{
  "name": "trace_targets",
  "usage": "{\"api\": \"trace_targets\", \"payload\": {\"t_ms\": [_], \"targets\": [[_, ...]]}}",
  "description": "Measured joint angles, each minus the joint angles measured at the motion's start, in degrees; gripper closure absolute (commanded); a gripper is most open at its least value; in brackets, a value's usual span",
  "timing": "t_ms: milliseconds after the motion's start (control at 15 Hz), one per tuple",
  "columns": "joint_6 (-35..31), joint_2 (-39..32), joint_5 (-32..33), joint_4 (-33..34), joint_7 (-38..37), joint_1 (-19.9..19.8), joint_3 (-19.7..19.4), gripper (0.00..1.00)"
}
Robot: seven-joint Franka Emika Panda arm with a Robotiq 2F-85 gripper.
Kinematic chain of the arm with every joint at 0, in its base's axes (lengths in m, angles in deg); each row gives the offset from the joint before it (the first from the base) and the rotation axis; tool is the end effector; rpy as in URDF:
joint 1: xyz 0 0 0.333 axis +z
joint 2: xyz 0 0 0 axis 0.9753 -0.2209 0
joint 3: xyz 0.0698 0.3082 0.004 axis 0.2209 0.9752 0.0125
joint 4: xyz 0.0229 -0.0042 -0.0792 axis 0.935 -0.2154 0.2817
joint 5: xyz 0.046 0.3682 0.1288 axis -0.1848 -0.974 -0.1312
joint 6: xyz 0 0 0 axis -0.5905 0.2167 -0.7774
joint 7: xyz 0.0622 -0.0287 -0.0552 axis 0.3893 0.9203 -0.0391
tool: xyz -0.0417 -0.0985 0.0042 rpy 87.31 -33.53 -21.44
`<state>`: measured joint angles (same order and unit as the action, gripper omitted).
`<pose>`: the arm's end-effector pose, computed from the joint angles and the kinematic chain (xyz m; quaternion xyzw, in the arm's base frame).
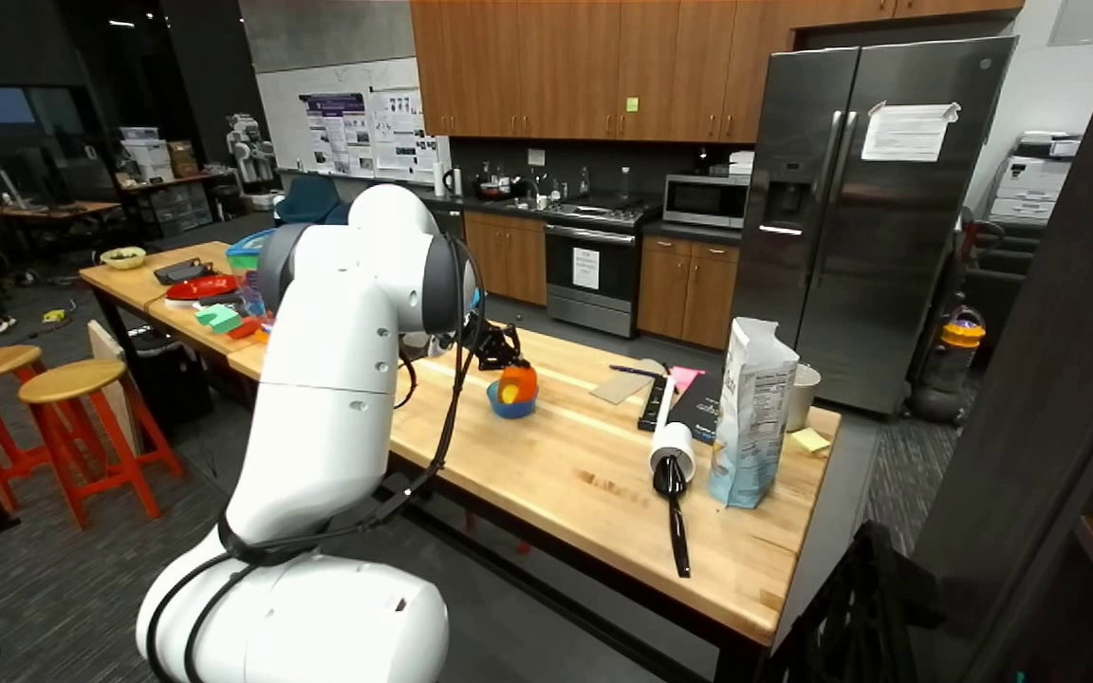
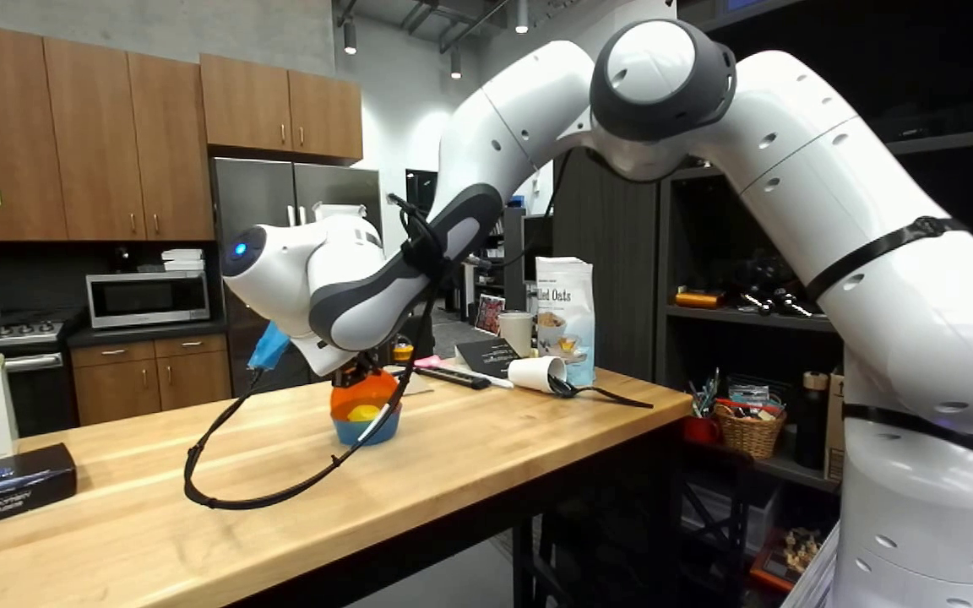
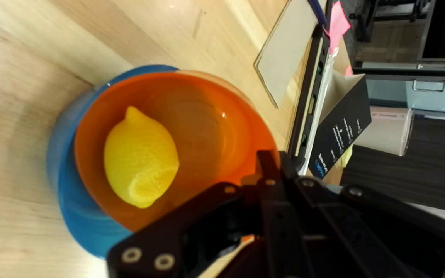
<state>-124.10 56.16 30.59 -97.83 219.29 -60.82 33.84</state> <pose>0.6223 0.2997 0.3204 -0.2266 0.8752 -0.3993 0.1526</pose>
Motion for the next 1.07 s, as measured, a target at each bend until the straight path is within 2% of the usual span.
{"api": "trace_targets", "payload": {"t_ms": [133,533,667,867,1067], "targets": [[-4.7,0.3,-0.5,-0.1,-0.1,-0.7,-0.1,0.96],[-5.0,0.2,1.4,-0.4,-0.2,1.3,-1.8,0.99],[-6.0,0.3,-0.7,0.0,0.4,1.0,-1.8,0.99],[-10.1,0.8,-7.2,0.4,2.7,-0.3,-1.2,0.99],[-11.7,1.0,-10.3,-0.3,2.5,-5.2,4.2,0.99]]}}
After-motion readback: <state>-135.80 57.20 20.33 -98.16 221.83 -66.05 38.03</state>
